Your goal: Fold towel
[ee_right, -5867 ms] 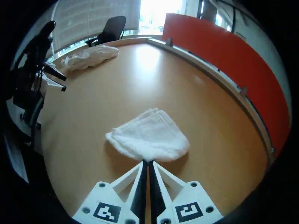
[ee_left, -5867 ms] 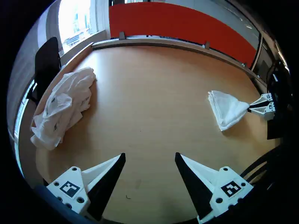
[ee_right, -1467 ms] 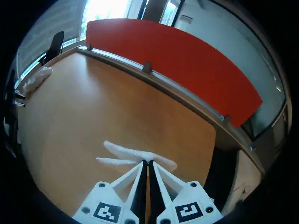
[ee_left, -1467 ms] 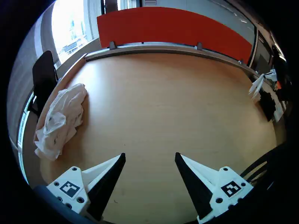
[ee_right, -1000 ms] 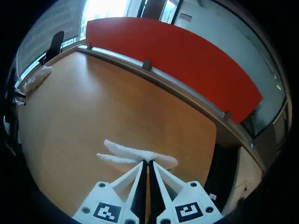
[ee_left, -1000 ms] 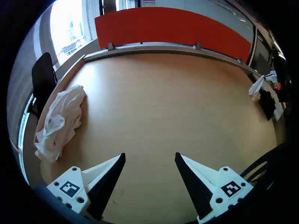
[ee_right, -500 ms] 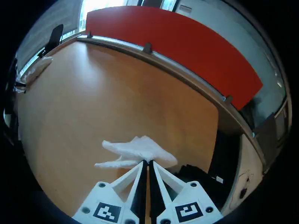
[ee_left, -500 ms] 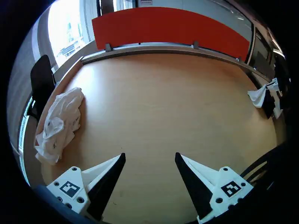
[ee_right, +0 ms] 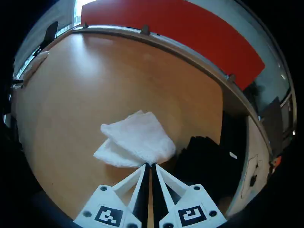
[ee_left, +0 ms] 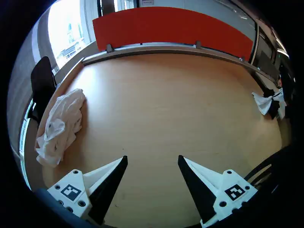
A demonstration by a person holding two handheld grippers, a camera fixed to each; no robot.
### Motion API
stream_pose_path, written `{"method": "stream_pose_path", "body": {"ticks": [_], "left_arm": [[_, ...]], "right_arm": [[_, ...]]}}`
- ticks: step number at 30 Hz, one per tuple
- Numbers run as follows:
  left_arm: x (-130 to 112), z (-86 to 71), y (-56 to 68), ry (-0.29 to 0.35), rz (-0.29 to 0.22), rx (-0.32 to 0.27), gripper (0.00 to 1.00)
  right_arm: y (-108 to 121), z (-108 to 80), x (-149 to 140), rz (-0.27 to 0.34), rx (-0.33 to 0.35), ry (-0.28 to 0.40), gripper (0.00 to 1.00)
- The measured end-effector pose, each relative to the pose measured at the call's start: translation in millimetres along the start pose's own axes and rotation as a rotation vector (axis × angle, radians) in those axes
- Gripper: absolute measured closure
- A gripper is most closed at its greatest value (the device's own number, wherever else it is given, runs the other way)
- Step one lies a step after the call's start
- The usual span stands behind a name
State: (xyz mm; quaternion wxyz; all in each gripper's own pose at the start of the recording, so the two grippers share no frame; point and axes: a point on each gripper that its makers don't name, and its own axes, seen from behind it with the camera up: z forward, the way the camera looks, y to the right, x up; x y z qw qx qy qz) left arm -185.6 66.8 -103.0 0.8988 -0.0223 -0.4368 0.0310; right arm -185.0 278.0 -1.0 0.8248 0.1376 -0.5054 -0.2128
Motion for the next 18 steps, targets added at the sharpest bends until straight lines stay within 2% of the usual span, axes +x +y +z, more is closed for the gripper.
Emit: {"method": "stream_pose_path", "body": {"ticks": [8,18], "left_arm": [[-3.4,-1.6,0.8,-0.003,-0.003,0.002,0.02],[-4.8,-3.7,1.3,-0.005,-0.002,0.005,0.02]], "right_arm": [[-2.8,10.9,-34.4,0.033,-0.009,-0.072,0.96],[-6.7,19.8,-61.9,0.06,-0.025,-0.127,0.96]]}}
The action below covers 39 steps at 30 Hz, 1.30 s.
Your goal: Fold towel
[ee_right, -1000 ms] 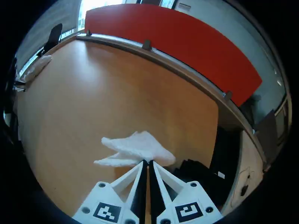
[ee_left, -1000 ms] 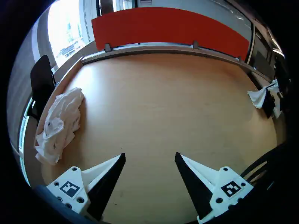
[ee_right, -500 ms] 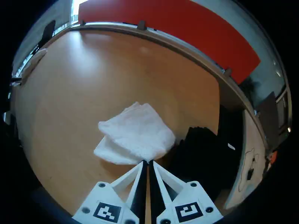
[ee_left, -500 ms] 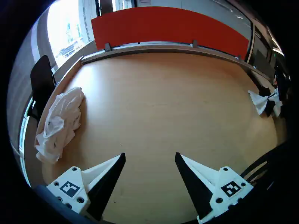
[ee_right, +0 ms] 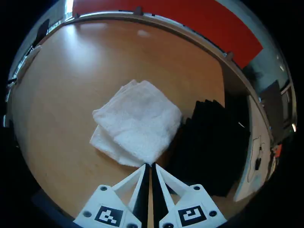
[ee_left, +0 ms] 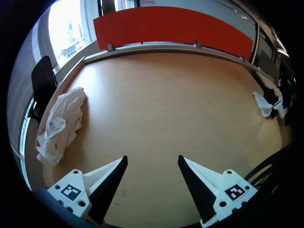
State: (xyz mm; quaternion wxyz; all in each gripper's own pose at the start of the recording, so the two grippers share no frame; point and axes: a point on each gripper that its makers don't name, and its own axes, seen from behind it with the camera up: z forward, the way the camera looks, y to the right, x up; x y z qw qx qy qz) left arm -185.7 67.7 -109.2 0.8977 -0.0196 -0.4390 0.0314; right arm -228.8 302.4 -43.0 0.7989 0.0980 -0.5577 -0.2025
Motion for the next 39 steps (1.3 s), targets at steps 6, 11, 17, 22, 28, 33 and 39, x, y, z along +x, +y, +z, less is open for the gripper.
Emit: {"method": "stream_pose_path", "body": {"ticks": [6,11,17,22,28,33,39], "left_arm": [[-1.3,-1.3,-0.1,-0.002,0.001,0.004,0.01],[-3.6,-1.8,-0.1,-0.006,0.003,0.006,0.01],[-5.3,-2.6,-0.2,-0.01,0.002,0.008,0.01],[-5.9,-2.9,-1.2,-0.013,0.006,0.01,0.01],[-4.0,-2.8,-1.0,-0.011,0.013,0.01,0.02],[-3.8,-2.5,0.0,-0.01,0.016,0.008,0.02],[-4.6,-2.7,0.9,-0.01,0.019,0.006,0.02]], "right_arm": [[-0.2,6.1,-12.4,0.026,-0.006,-0.024,0.96],[-0.1,10.4,-21.6,0.043,-0.013,-0.045,0.96],[3.4,16.1,-32.8,0.068,-0.038,-0.074,0.96],[5.8,19.2,-37.7,0.089,-0.052,-0.087,0.95],[7.3,20.8,-41.8,0.1,-0.063,-0.098,0.94],[7.0,20.2,-43.8,0.11,-0.068,-0.1,0.87],[7.3,18.1,-44.3,0.115,-0.074,-0.094,0.83]]}}
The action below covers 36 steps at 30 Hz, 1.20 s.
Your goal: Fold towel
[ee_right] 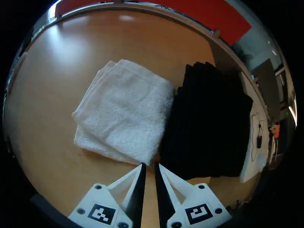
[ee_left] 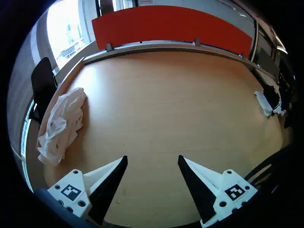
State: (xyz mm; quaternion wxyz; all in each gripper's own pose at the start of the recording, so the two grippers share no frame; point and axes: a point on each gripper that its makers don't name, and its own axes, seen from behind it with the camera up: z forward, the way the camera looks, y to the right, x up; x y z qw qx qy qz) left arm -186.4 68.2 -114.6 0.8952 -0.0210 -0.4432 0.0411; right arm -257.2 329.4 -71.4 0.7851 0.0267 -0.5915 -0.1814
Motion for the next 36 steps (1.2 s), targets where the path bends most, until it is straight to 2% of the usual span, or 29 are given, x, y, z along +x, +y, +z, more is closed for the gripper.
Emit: {"method": "stream_pose_path", "body": {"ticks": [5,9,13,19,36], "left_arm": [[0.1,-1.0,0.1,0.003,0.002,-0.002,0.02],[-0.2,-0.6,0.2,0.004,0.002,-0.004,0.01],[0.4,-0.3,1.5,0.006,0.004,-0.008,0.01],[0.3,0.0,1.5,0.008,0.009,-0.012,0.01],[-2.7,-3.0,-6.3,0.011,-0.007,-0.002,0.01]], "right_arm": [[-0.3,-2.4,0.4,0.001,0.001,0.008,0.75],[-1.2,-5.5,1.1,-0.005,0.0,0.019,0.57],[-4.0,-9.0,2.9,-0.015,0.003,0.037,0.34],[-15.2,-14.1,12.5,-0.022,0.029,0.073,0.23],[-64.1,-13.2,50.0,-0.048,0.115,0.147,0.22]]}}
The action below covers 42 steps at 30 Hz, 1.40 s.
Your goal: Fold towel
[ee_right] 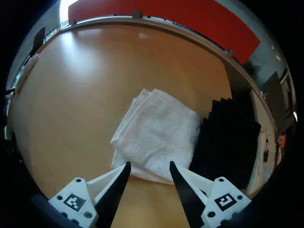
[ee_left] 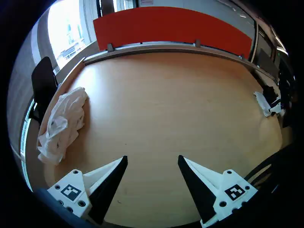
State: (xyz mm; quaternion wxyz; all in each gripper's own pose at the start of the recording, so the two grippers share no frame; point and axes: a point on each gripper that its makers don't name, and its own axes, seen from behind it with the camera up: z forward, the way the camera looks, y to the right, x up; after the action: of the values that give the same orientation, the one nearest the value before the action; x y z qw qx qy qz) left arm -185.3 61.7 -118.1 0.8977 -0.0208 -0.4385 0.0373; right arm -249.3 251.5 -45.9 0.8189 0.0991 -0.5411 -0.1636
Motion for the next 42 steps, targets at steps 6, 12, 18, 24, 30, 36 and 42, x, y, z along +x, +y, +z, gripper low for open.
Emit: {"method": "stream_pose_path", "body": {"ticks": [6,12,18,24,30,36,42], "left_arm": [[-2.1,-1.7,-4.6,-0.001,-0.008,0.006,0.01],[-3.8,-3.2,-7.7,-0.001,-0.015,0.011,0.01],[-6.5,-4.3,-10.8,-0.004,-0.022,0.015,0.01],[-6.9,-4.6,-11.9,-0.004,-0.025,0.018,0.01],[-6.7,-4.6,-11.8,-0.003,-0.024,0.019,0.01],[-7.4,-4.2,-11.6,-0.005,-0.023,0.019,0.02],[-6.7,-4.3,-12.1,-0.004,-0.021,0.02,0.02]], "right_arm": [[-17.4,5.2,11.6,-0.006,0.028,0.017,0.22],[-33.9,11.4,22.3,-0.013,0.053,0.028,0.24],[-43.5,17.6,27.9,-0.022,0.065,0.029,0.32],[-45.8,22.4,28.6,-0.031,0.06,0.025,0.42],[-46.0,25.0,27.1,-0.03,0.056,0.02,0.54],[-48.4,25.5,25.3,-0.027,0.065,0.02,0.68],[-50.4,24.6,25.1,-0.023,0.079,0.022,0.86]]}}
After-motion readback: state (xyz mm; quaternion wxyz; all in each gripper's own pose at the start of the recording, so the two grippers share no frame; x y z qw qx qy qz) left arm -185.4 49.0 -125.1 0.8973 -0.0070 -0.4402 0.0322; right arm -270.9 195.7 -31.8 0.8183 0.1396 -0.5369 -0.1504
